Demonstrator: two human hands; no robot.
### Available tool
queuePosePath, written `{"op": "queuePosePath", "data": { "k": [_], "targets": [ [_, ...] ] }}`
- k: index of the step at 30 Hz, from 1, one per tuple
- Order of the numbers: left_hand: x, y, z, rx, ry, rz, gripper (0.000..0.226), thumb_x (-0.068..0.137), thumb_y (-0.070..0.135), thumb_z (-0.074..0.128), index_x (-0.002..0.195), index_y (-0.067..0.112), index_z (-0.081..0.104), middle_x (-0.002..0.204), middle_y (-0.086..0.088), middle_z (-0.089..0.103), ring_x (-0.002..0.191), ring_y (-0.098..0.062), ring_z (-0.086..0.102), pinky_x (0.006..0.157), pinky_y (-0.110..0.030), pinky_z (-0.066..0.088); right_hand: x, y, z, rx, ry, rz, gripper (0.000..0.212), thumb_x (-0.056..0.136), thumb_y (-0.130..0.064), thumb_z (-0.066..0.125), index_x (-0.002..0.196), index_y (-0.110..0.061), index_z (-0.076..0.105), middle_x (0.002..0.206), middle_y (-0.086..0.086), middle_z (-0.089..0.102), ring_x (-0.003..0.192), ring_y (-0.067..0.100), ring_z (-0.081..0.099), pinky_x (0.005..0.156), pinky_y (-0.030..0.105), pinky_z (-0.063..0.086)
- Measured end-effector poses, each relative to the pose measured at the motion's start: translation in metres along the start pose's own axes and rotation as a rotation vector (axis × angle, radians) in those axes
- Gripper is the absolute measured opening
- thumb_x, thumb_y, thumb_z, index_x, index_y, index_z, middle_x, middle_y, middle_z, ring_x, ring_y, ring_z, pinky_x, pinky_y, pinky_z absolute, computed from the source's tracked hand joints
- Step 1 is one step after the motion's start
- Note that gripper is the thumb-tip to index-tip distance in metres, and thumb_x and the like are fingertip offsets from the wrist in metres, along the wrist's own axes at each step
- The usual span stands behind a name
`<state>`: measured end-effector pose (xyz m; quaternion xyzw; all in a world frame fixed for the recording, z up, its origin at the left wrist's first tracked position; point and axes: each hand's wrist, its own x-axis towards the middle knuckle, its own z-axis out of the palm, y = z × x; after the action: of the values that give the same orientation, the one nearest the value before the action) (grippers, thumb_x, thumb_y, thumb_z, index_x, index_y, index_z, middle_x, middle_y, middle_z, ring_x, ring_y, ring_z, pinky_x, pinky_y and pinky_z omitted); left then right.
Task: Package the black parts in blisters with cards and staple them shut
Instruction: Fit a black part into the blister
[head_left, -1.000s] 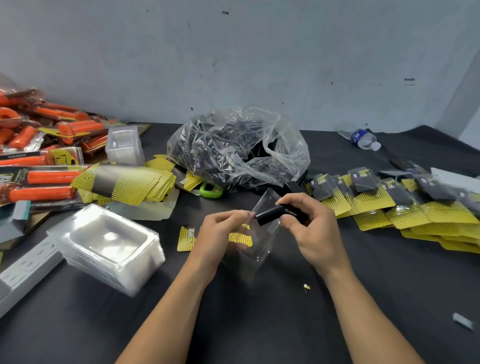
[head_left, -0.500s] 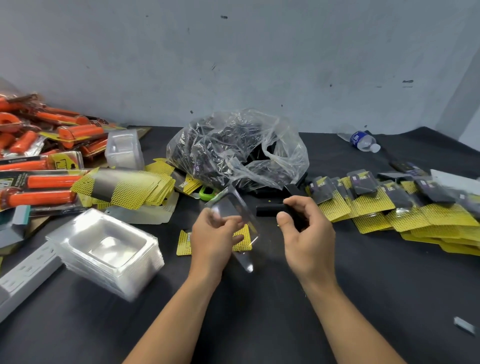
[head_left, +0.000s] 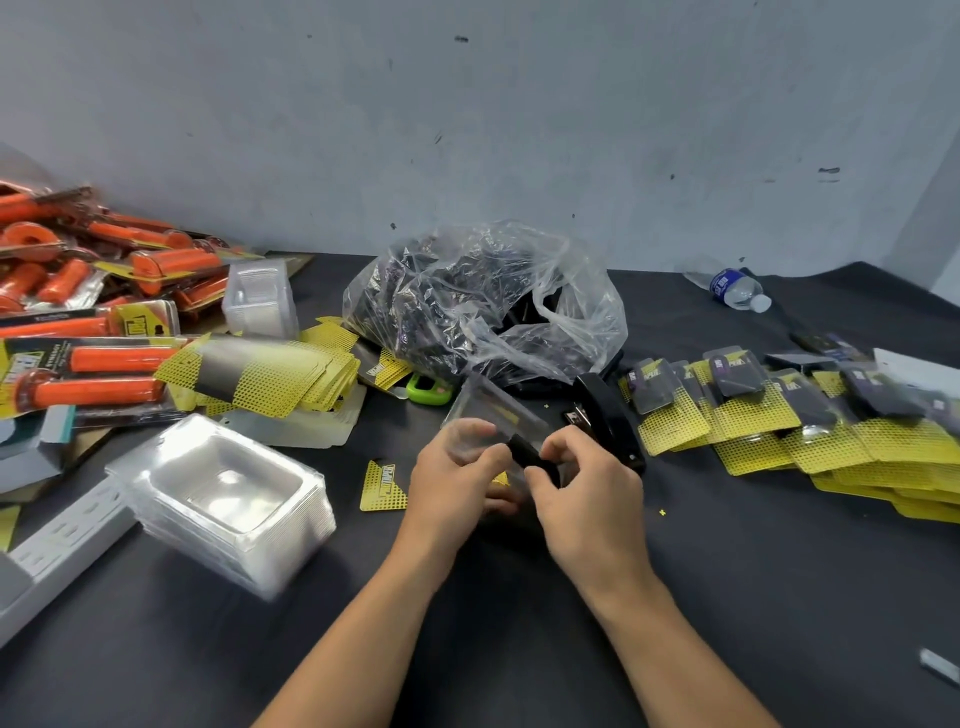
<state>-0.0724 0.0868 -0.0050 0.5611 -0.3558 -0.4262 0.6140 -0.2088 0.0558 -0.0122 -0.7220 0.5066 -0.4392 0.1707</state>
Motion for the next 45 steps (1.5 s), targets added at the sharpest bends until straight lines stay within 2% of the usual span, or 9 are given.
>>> {"op": "queuePosePath", "data": {
  "k": [4,14,22,26,29,34,37,42,45],
  "targets": [
    [-0.002,0.002,0.0,0.069,-0.102,-0.014,0.007,0.095,0.007,0.067,0.102,0.008,0.067,0.079,-0.016,0.073,0.067,-0.03,0.071,0.056,-0.032,0.057,0.003,-0.01,0.004,0.091,0.043,-0.091,0.012,0.093,-0.019,0.074,0.1,-0.026,0.068,0.088,-0.012,0.07,0.083,0.009,0.064,0.076,0.028,0.05],
    [-0.005,0.004,-0.001,0.017,-0.286,-0.033,0.018,0.096,0.0,0.063,0.095,0.01,0.078,0.079,-0.017,0.073,0.067,-0.022,0.069,0.059,-0.028,0.058,0.003,-0.013,0.009,-0.019,0.162,-0.168,0.021,0.088,-0.02,0.081,0.107,-0.025,0.074,0.081,-0.006,0.071,0.075,0.014,0.064,0.069,0.017,0.037],
    [-0.01,0.003,0.007,-0.105,-0.233,-0.09,0.016,0.095,-0.002,0.065,0.103,0.004,0.078,0.082,-0.014,0.077,0.064,-0.017,0.072,0.053,-0.022,0.054,0.001,-0.026,0.008,-0.112,0.383,-0.329,0.037,0.067,0.001,0.09,0.097,-0.019,0.079,0.109,-0.045,0.023,0.094,0.022,0.046,0.078,0.042,0.054],
    [-0.01,0.002,0.006,-0.126,-0.242,-0.101,0.018,0.095,0.001,0.068,0.11,0.004,0.077,0.096,-0.024,0.077,0.085,-0.028,0.077,0.065,-0.029,0.06,0.003,-0.02,0.003,-0.192,0.461,-0.329,0.037,0.059,-0.009,0.099,0.088,-0.019,0.079,0.093,-0.02,0.035,0.094,0.02,0.043,0.079,0.051,0.055],
    [-0.009,0.003,0.006,-0.14,-0.254,-0.1,0.019,0.094,-0.002,0.066,0.107,0.004,0.078,0.088,-0.021,0.077,0.076,-0.025,0.076,0.063,-0.028,0.059,0.005,-0.011,0.004,-0.227,0.387,-0.274,0.026,0.069,-0.024,0.094,0.078,-0.022,0.069,0.077,-0.012,0.061,0.088,0.019,0.048,0.085,0.042,0.045],
    [-0.011,0.004,0.006,-0.122,-0.285,-0.077,0.024,0.094,-0.007,0.063,0.103,0.007,0.081,0.091,-0.025,0.077,0.077,-0.026,0.076,0.066,-0.03,0.06,0.0,-0.008,0.002,-0.139,0.28,-0.202,0.029,0.082,-0.021,0.084,0.072,-0.022,0.057,0.06,-0.015,0.041,0.068,0.007,0.032,0.074,0.035,0.045],
    [-0.012,0.004,0.006,-0.1,-0.299,-0.055,0.026,0.093,-0.008,0.063,0.106,0.006,0.08,0.095,-0.025,0.077,0.081,-0.028,0.077,0.067,-0.03,0.061,-0.004,-0.01,0.0,-0.124,0.288,-0.179,0.024,0.086,-0.023,0.078,0.076,-0.022,0.057,0.055,-0.016,0.04,0.084,-0.015,0.042,0.069,0.034,0.046],
    [-0.01,0.003,0.006,-0.098,-0.198,-0.041,0.029,0.087,-0.013,0.062,0.095,0.007,0.081,0.087,-0.022,0.077,0.07,-0.026,0.072,0.061,-0.029,0.059,0.001,-0.011,-0.002,-0.044,0.048,0.005,0.044,0.097,-0.03,0.063,0.139,-0.029,0.05,0.069,-0.012,0.065,0.078,0.022,0.062,0.078,0.038,0.053],
    [-0.008,0.005,0.004,-0.025,-0.139,0.009,0.029,0.071,0.005,0.066,0.092,0.013,0.083,0.08,-0.02,0.075,0.064,-0.02,0.068,0.059,-0.025,0.056,0.005,-0.013,-0.01,-0.119,-0.033,0.087,0.031,0.099,-0.045,0.056,0.128,-0.036,0.063,0.085,-0.005,0.077,0.088,0.023,0.072,0.069,0.032,0.046]
  ]
}}
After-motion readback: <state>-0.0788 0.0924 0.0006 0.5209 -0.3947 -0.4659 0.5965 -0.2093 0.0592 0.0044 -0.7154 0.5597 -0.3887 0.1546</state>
